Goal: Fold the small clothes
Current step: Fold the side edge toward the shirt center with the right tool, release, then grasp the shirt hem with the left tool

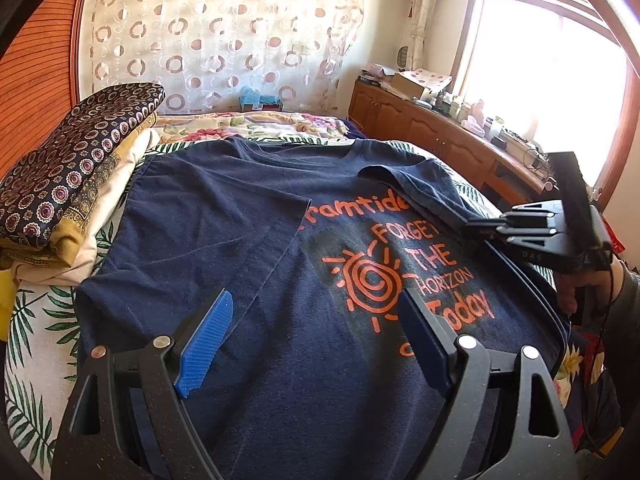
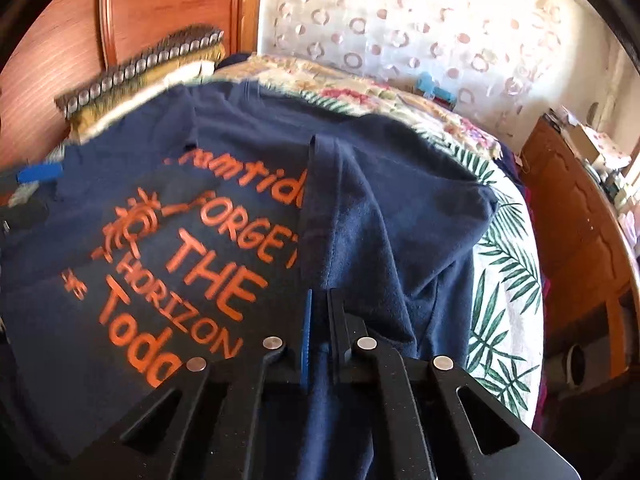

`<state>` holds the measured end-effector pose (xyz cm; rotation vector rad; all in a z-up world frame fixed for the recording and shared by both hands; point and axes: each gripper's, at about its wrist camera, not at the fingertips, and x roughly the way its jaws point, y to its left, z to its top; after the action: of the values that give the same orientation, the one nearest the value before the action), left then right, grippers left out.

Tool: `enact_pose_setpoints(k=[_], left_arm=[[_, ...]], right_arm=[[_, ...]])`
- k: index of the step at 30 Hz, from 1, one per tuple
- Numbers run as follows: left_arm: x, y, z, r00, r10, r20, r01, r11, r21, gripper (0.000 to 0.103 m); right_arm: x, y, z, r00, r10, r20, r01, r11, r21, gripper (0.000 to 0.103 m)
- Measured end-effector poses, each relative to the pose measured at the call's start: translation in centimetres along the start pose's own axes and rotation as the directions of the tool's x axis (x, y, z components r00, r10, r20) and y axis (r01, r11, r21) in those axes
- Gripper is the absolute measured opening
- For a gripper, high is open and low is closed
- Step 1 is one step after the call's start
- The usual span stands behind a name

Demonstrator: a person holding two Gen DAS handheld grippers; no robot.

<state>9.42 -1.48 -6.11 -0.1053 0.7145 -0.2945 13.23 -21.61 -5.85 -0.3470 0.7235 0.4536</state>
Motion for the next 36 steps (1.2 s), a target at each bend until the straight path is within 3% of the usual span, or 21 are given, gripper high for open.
enact_pose_setpoints(k=[5, 11, 13, 14, 17, 20, 26, 28, 33, 36], left_arm=[[0.0, 0.0, 0.0, 1.0, 0.002, -0.001, -0.002, 1.0, 0.001, 0.085], [0.0, 0.0, 0.0, 1.0, 0.003, 0.002, -0.003, 1.0, -0.001, 0.085], [0.0, 0.1, 0.0, 1.0, 0.006, 0.001, -0.006, 1.0, -0.002, 0.085], [0.1, 0.2, 0.1, 1.0, 0.008, 0.0, -0.008, 1.0, -0.002, 0.085], [-0.2, 0.6, 0.4, 1.0, 0.026, 0.007, -0.026, 1.0, 0.004, 0.085], [-0.7, 1.8, 1.2, 0.998, 0.053, 0.026, -0.054, 0.998, 0.014, 0.085], [-0.2, 4.7, 4.5, 0.991, 0.127, 0.029, -0.129, 0.989, 0.077, 0.085], [0.6, 5.7, 5.7, 0.991, 0.136, 0.011, -0.136, 0.986, 0.093, 0.08], [4.1, 8.4, 9.5, 0.986, 0.15, -0.075, -0.142, 0.985, 0.099, 0.068], [6.6, 9.9, 11.3, 0.97, 0.199, -0.138, -0.186, 0.977, 0.099, 0.064]], right_arm=[[-1.9, 0.5, 0.2, 0.995, 0.07, 0.066, -0.072, 0.997, 0.019, 0.006], [-1.6, 1.9, -0.7, 0.988, 0.154, 0.031, -0.154, 0.988, -0.015, 0.006], [-1.5, 2.1, -0.8, 0.987, 0.158, 0.016, -0.158, 0.987, -0.031, 0.015], [-1.3, 2.2, -0.9, 0.989, 0.144, 0.016, -0.143, 0.989, -0.036, 0.027], [-1.6, 1.3, -0.6, 0.99, 0.141, 0.03, -0.141, 0.99, -0.01, 0.04], [-1.7, 0.4, -0.4, 0.995, 0.089, 0.051, -0.09, 0.996, 0.017, 0.054], [-0.6, -2.8, 0.3, 0.997, -0.019, 0.075, 0.012, 0.995, 0.095, 0.06], [0.2, -4.2, 0.6, 0.995, -0.064, 0.073, 0.055, 0.991, 0.123, 0.06], [2.5, -7.5, 1.5, 0.993, -0.106, 0.052, 0.095, 0.978, 0.187, 0.06], [4.1, -8.8, 2.3, 0.992, -0.121, 0.039, 0.111, 0.971, 0.211, 0.061]])
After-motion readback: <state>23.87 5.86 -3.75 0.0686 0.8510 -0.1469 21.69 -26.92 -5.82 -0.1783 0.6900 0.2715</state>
